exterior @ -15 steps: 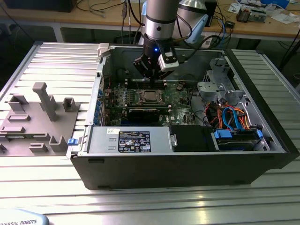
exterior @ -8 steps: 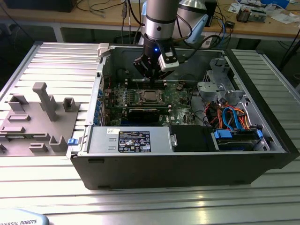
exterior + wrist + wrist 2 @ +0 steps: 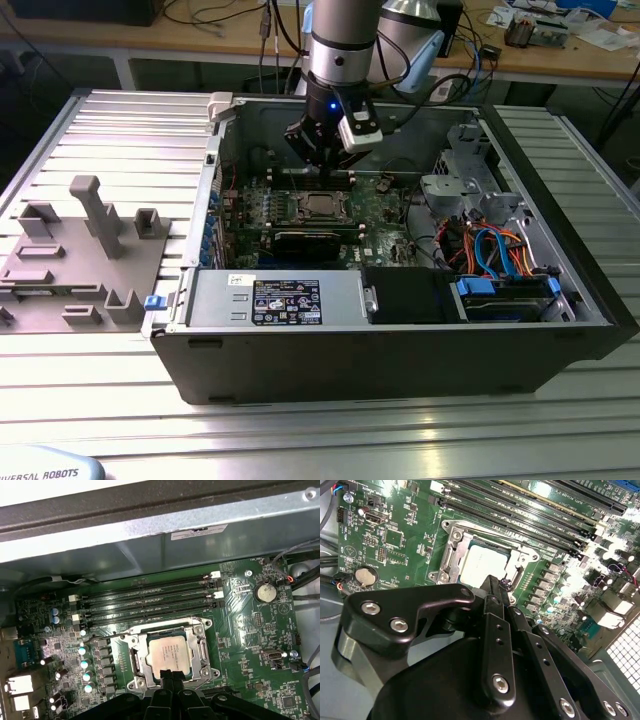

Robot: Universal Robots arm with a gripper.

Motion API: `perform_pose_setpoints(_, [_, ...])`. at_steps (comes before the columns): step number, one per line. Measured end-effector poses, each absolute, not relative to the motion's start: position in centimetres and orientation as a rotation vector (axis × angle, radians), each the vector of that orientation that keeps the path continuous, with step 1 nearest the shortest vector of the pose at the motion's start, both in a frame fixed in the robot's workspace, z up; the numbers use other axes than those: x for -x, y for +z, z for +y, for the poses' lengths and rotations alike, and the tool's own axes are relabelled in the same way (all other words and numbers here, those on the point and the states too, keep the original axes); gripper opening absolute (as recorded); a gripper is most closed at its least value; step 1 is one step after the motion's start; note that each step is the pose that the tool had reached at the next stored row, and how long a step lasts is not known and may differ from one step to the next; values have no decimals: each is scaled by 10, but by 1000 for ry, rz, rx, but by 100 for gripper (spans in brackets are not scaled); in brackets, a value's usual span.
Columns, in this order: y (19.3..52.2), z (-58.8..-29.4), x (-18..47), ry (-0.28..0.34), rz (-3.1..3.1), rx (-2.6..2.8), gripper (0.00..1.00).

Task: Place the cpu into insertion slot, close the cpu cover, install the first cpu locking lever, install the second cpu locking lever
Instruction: 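Install the first cpu locking lever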

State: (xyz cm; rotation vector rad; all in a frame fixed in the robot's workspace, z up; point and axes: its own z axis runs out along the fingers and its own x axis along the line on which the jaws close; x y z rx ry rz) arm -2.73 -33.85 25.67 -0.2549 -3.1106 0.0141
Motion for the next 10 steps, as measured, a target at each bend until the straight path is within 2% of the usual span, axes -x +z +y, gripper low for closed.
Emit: perform_pose_setpoints(10, [257, -339, 27, 15, -3115, 200, 11])
